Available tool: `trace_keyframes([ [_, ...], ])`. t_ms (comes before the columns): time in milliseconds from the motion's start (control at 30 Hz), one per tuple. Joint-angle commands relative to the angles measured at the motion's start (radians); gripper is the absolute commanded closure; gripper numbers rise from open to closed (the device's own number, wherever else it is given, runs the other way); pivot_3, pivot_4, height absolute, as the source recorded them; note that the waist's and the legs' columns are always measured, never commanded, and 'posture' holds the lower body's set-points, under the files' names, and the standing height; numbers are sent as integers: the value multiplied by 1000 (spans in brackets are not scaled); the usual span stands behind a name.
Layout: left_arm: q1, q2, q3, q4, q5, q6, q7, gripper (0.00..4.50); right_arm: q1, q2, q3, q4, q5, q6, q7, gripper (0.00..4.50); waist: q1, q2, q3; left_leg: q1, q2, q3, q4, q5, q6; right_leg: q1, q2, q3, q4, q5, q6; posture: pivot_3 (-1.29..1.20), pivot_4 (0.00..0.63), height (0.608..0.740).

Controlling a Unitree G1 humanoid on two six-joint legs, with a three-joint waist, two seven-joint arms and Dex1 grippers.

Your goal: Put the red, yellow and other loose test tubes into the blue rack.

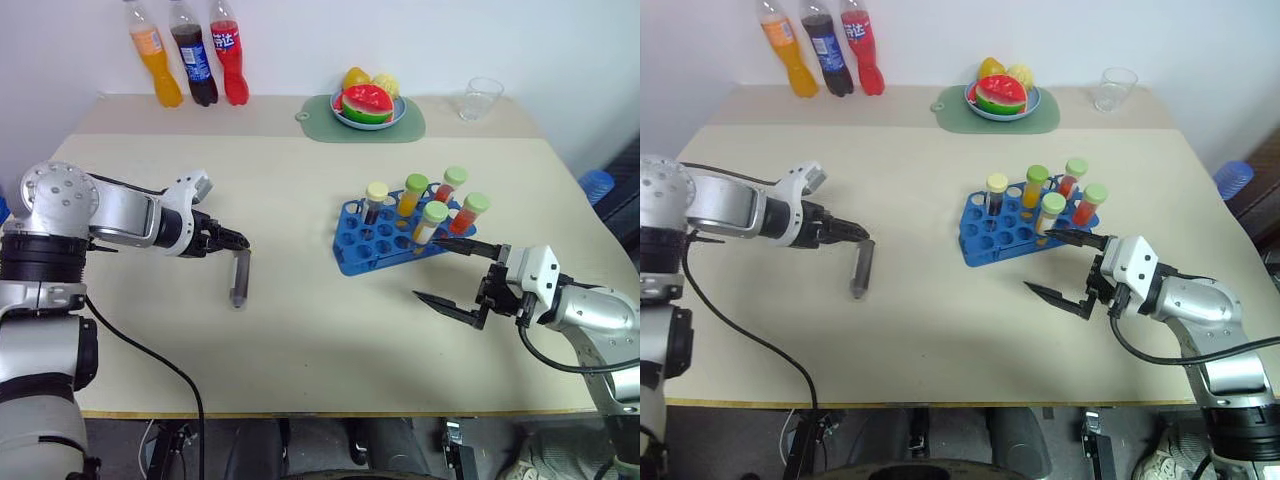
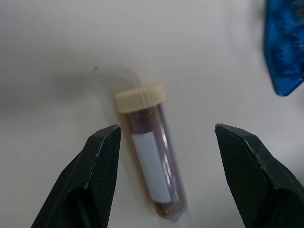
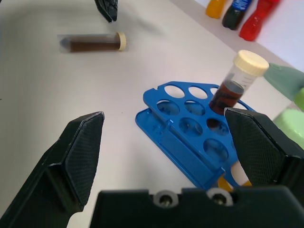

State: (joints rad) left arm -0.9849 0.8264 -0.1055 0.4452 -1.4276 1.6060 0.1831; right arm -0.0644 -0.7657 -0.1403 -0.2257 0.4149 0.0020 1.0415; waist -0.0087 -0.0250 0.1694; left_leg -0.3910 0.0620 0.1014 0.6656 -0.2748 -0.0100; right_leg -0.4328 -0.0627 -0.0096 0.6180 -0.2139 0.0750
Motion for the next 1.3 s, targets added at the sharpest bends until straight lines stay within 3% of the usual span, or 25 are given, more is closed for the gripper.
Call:
trace_keyframes([
  [33, -65, -3, -64, 83, -162, 8, 173, 1245, -32, -2, 4, 9, 10, -18, 33, 45, -1, 0, 0, 0, 0, 0, 0, 0, 0, 0, 0, 0, 0, 0, 0, 0, 150, 740],
  [267, -139, -38, -168, 231, -331, 8, 401, 1245, -55, -3, 9, 34, -5, -32, 56, 45, -2, -1, 0, 0, 0, 1, 0, 0, 0, 0, 0, 0, 0, 0, 0, 0, 150, 740],
  [400, -161, -113, -157, 317, -315, 8, 514, 1245, -55, -1, 5, 27, -8, -29, 52, 45, -1, -1, 0, 0, -1, 1, 0, 0, 0, 0, 0, 0, 0, 0, 0, 0, 150, 740],
  [567, -168, -251, -47, 411, -185, -13, 638, 1245, -40, 0, -1, 12, -11, -25, 40, 45, 7, -1, 1, 0, -2, 1, 1, 0, -1, 1, 0, 0, -1, 0, 0, 0, 150, 740],
  [667, -137, -325, 20, 373, -107, -38, 693, 2126, -32, 0, -3, 0, -12, -19, 29, 0, 14, 1, 0, 1, -3, 1, 1, 1, -1, 2, -1, 0, -1, 0, 0, 0, 150, 740],
  [767, -128, -370, 100, 354, -56, -8, 729, 3554, -17, -5, -12, -14, -9, -15, 24, 0, 25, 2, -1, 1, -4, 0, 1, 1, -2, 3, -1, 0, -1, 0, 0, 0, 150, 740],
  [933, -118, -382, 163, 351, -46, 8, 742, 3725, 5, -10, -29, -20, -8, -15, 14, 0, 23, 2, -1, 1, -7, -2, 1, 1, -2, 5, -3, 0, -2, 0, 1, 0, 150, 740],
  [1067, -91, -342, 156, 256, -135, 8, 678, 3725, 5, -2, -27, -13, -15, -20, 2, 0, 21, 2, -1, 1, -7, -3, 1, 1, -2, 5, -3, 0, -2, 0, 1, 0, 150, 740],
  [1133, -63, -318, 193, 109, -187, 8, 567, 3725, 6, 3, -25, -6, -21, -25, -7, 0, 20, 1, -1, 1, -7, -3, 1, 1, -2, 5, -3, 0, -2, 0, 2, 0, 150, 740],
  [1233, -11, -285, 216, -172, -175, -9, 262, 3725, 10, 14, -25, -5, -36, -27, -38, 0, 20, -2, 1, -2, -6, -3, 0, 3, -6, 2, -3, -1, -2, 1, 3, 0, 150, 740],
  [1300, 46, -268, 212, -374, -70, -138, -105, 3725, 21, 29, -30, -13, -52, -19, -81, 0, 19, -2, 1, -2, -7, -3, 0, 3, -7, 2, -3, -1, -3, 0, 2, 0, 150, 740],
])
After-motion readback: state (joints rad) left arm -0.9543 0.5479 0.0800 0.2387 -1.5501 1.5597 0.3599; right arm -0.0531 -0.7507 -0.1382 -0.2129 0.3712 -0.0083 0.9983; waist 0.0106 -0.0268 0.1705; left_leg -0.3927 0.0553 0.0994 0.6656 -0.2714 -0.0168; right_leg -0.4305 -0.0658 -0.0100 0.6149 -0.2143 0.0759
